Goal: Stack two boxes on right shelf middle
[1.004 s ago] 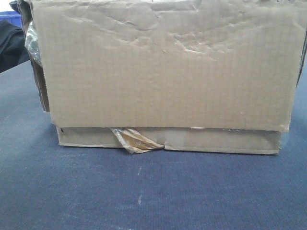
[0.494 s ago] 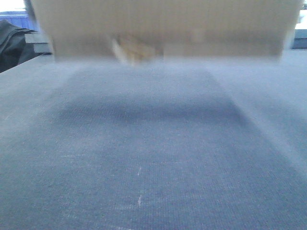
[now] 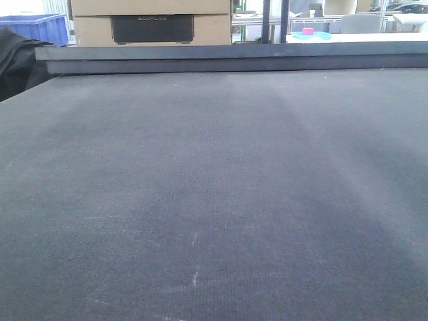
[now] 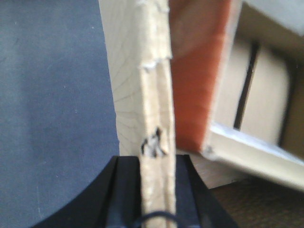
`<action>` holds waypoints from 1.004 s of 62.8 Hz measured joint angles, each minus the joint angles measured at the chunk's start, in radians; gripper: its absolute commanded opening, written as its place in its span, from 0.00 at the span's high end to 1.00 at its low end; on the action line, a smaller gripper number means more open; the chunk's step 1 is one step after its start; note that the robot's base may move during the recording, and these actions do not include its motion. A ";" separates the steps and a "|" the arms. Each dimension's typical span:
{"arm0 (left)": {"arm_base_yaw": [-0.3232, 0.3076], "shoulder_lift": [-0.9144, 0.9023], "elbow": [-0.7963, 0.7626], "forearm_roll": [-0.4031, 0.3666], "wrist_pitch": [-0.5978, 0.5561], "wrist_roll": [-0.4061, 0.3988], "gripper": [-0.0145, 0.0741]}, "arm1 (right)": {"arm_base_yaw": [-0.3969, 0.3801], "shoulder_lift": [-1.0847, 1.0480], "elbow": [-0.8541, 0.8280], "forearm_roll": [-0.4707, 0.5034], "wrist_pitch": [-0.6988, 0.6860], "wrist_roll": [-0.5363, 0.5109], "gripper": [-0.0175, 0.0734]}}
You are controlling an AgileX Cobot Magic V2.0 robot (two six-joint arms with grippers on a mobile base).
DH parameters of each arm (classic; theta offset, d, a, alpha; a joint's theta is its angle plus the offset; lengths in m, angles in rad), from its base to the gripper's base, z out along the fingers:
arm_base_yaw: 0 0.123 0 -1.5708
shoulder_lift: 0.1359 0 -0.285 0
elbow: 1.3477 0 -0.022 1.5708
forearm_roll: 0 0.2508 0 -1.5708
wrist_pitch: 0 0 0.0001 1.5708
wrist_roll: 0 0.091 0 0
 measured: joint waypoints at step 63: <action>0.000 0.002 0.000 0.007 0.004 0.000 0.96 | 0.000 0.001 0.000 0.000 0.000 0.000 0.98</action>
